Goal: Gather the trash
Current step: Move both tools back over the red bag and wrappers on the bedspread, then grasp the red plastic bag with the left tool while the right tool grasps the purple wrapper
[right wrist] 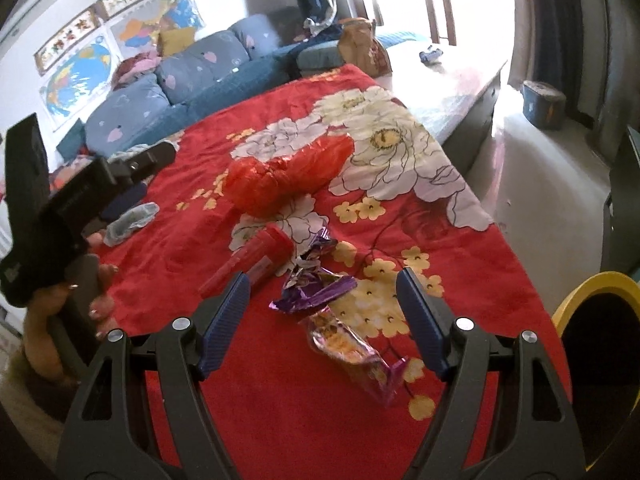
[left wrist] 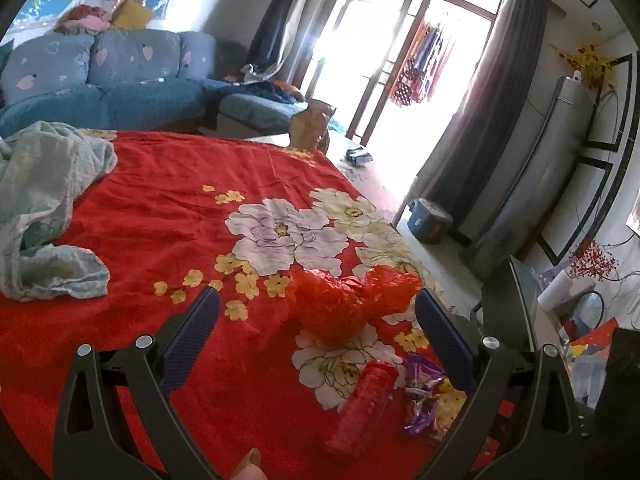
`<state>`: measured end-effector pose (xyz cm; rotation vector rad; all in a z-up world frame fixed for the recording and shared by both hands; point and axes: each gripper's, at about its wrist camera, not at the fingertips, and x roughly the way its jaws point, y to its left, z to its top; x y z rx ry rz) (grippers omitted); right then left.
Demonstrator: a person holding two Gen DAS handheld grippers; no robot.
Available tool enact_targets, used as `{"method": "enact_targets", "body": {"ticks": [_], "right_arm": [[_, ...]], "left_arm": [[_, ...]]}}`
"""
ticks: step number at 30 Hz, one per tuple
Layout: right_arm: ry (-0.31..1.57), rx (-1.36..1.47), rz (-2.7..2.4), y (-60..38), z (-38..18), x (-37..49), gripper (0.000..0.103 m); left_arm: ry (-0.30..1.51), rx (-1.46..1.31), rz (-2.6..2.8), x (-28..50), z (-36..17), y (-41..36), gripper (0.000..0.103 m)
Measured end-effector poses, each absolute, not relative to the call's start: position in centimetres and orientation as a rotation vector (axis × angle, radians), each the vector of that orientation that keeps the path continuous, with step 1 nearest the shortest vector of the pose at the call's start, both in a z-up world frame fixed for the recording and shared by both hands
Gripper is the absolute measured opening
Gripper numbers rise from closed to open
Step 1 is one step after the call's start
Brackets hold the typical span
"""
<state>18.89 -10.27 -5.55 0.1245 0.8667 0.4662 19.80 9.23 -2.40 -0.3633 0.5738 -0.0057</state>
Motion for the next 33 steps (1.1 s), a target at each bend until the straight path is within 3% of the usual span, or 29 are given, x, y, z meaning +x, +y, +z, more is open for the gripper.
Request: {"method": "enact_targets", "body": {"ticks": [5, 19, 22, 25, 28, 33], "right_arm": [[0.895, 0.171, 0.440, -9.6, -6.3, 20.3, 0.067], [0.965, 0.211, 0.400, -7.7, -7.7, 23.7, 0.050], [0.991, 0.222, 0.408, -7.4, -8.2, 24.1, 0.040], [1.002, 0.232, 0.421, -7.4, -8.5, 24.1, 0.021], [0.994, 0.260, 0.417, -7.8, -8.4, 23.7, 0.014], [0.949, 0.268, 0.413, -8.5, -7.1, 23.0, 0.013]], "left_arm": [[0.617, -0.382, -0.050, 21.5, -2.8, 9.8, 0.094], [0.759, -0.406, -0.145, 26.8, -5.8, 10.3, 0.088], [0.795, -0.432, -0.159, 27.6, -6.7, 10.4, 0.086], [0.829, -0.444, -0.178, 28.2, -7.5, 10.2, 0.082], [0.860, -0.439, -0.196, 28.5, -8.3, 9.7, 0.074], [0.889, -0.446, -0.203, 28.8, -9.3, 9.4, 0.042]]}}
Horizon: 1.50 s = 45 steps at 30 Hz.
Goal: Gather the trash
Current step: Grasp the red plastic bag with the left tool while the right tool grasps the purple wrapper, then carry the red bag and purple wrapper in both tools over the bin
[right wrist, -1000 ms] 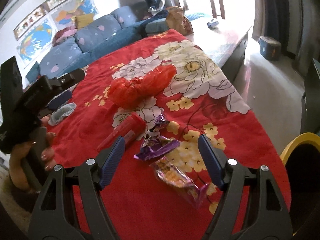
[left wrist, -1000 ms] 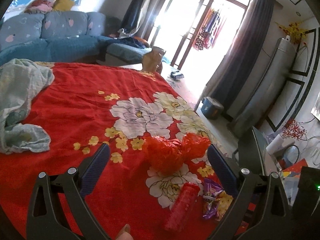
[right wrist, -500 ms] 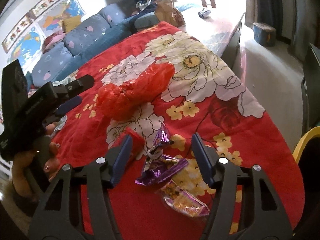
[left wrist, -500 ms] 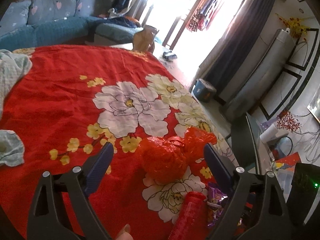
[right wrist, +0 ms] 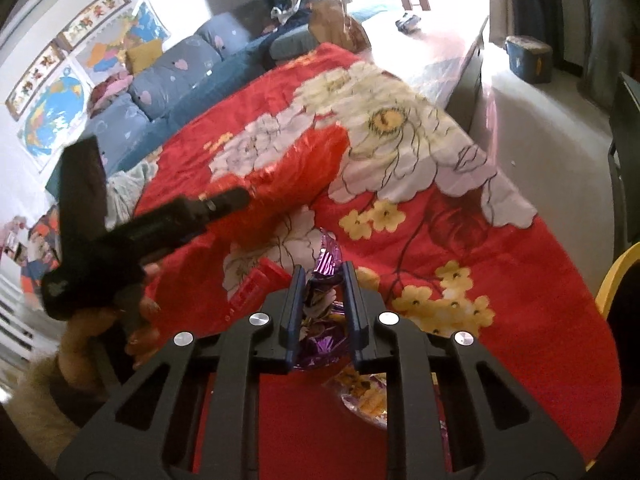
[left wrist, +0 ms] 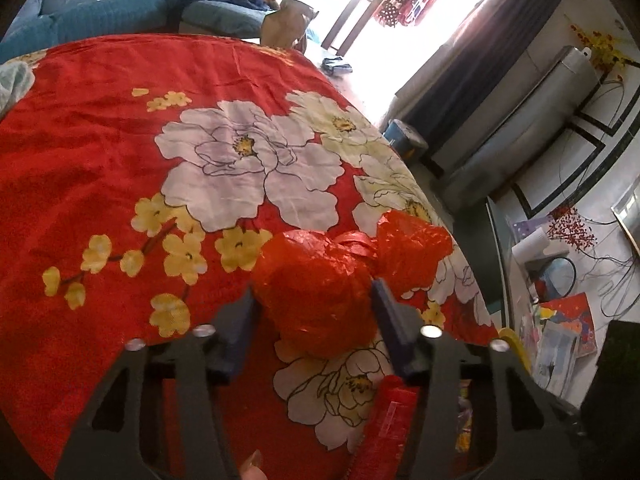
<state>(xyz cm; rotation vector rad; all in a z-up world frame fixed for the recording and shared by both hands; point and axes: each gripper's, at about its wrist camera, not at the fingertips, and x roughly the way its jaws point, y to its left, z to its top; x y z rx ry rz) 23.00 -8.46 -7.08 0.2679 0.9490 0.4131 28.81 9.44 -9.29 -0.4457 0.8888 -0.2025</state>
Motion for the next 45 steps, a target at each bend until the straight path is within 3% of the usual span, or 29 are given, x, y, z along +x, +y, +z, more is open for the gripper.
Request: {"method": "enact_targets", "body": {"ticks": [5, 9, 23, 45], "right_arm": [[0.903, 0.269, 0.405, -9.1, -5.5, 22.6, 0.013], [0.881, 0.266, 0.401, -9.7, -4.7, 22.6, 0.013], [0.827, 0.305, 0.374, -13.4, -2.5, 21.4, 0.013], [0.744, 0.355, 0.274, -19.4, -0.3, 17.7, 0.013]], "left_arm": [[0.872, -0.430, -0.220, 28.7, -8.4, 9.1, 0.018], [0.838, -0.428, -0.231, 28.0, -7.2, 9.0, 0.014], [0.730, -0.377, -0.279, 24.9, -1.7, 6.8, 0.013], [0.687, -0.283, -0.413, 22.1, 1.2, 0.5, 0.013]]}}
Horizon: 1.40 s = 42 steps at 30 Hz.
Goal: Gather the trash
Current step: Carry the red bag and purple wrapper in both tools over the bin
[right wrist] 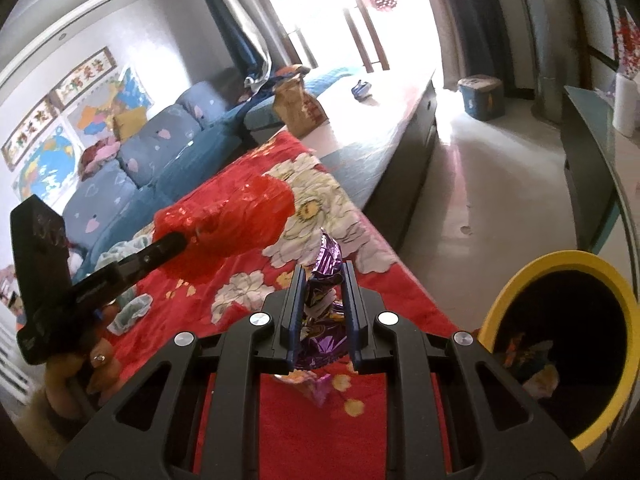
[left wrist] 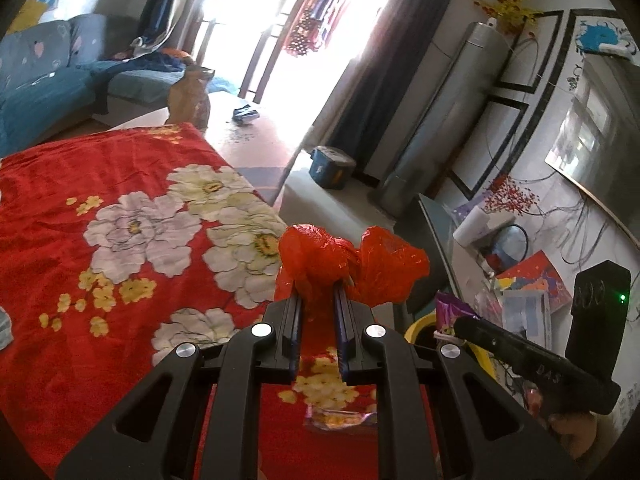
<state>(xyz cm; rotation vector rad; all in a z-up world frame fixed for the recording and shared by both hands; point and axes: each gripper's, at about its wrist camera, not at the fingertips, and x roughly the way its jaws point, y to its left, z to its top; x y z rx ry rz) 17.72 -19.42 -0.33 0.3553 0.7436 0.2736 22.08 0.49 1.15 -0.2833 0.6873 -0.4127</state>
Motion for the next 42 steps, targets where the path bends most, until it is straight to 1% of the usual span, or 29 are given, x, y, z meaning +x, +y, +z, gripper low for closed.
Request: {"method": "enact_targets", "body": {"ticks": [9, 22, 42], "right_arm": [[0.711, 0.393, 0.201, -23.5, 0.1, 15.9, 0.013], [0.688, 0.416, 0.085, -29.1, 0.0, 14.6, 0.013], [0.731, 0.433, -0.138, -37.2, -4.2, 13.1, 0.014]], "left_arm": [[0.687, -0.228, -0.470, 20.9, 1.8, -3.1, 0.013], [0.718, -0.153, -0.548, 19.9, 1.0, -8.5, 0.013], [0.804, 0.007, -0.673, 17.6, -2.9, -17.5, 0.014]]}}
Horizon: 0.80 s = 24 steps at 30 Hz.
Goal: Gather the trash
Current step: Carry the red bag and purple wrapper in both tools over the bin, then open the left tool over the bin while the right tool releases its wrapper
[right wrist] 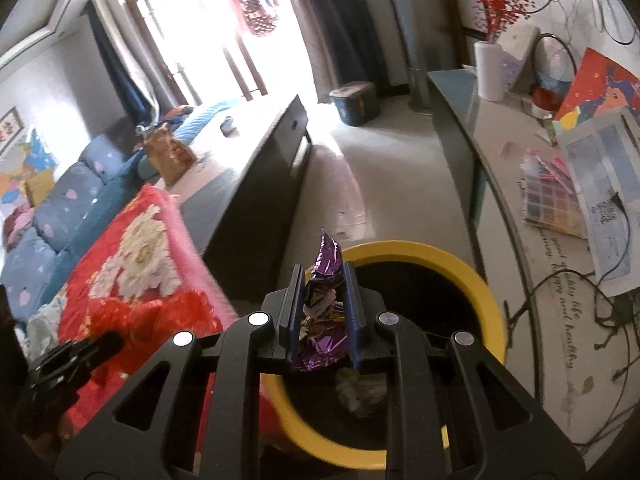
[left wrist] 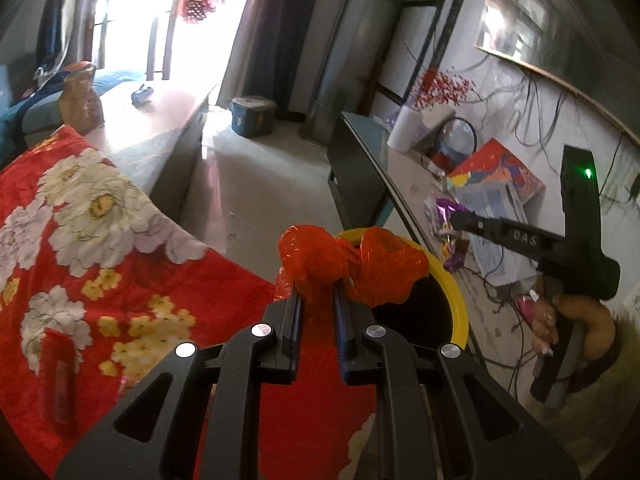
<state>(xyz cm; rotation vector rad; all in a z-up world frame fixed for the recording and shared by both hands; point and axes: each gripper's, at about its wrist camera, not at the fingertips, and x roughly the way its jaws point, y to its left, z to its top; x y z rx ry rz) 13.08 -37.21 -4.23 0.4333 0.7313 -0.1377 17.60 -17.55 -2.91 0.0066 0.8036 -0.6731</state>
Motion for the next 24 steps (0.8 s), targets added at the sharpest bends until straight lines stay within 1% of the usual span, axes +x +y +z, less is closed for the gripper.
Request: {"method": "enact_targets", "body": {"ticks": [10, 11, 13, 14, 15, 17, 19, 20, 21, 24], "right_arm": [[0.777, 0.490, -0.198, -40.4, -6.5, 13.2, 0.016], [0.781, 0.497, -0.199, -40.7, -6.7, 13.2, 0.018], [0.786, 0.510, -0.206, -41.0, -6.9, 13.2, 0.025], [0.785, 0.515, -0.209, -41.2, -6.9, 13.2, 0.031], [0.783, 0.518, -0.215, -41.3, -7.0, 13.2, 0.035], [0.781, 0.523, -0.221, -41.7, -7.0, 13.1, 0.040], [0.772, 0.530, -0.226, -41.8, -6.9, 13.0, 0.043], [0.770, 0.529, -0.225, -41.8, -6.8, 13.0, 0.044], [0.766, 0.529, -0.223, -41.6, -6.7, 13.0, 0.045], [0.745, 0.521, -0.196, -40.9, -6.1, 13.1, 0.051]], "left_arm": [[0.839, 0.114, -0.734, 17.4, -5.0, -22.6, 0.014], [0.844, 0.121, -0.741, 17.4, -5.3, -23.0, 0.014], [0.857, 0.135, -0.757, 17.5, -5.9, -24.1, 0.020], [0.866, 0.139, -0.774, 17.6, -6.2, -24.5, 0.029], [0.870, 0.140, -0.786, 17.5, -6.4, -24.7, 0.048], [0.869, 0.134, -0.806, 17.4, -6.7, -24.9, 0.069], [0.867, 0.118, -0.811, 17.5, -6.7, -24.7, 0.072], [0.864, 0.110, -0.804, 17.6, -6.7, -24.5, 0.080], [0.855, 0.098, -0.793, 17.7, -6.5, -24.0, 0.084], [0.811, 0.078, -0.754, 17.8, -5.7, -22.6, 0.089]]}}
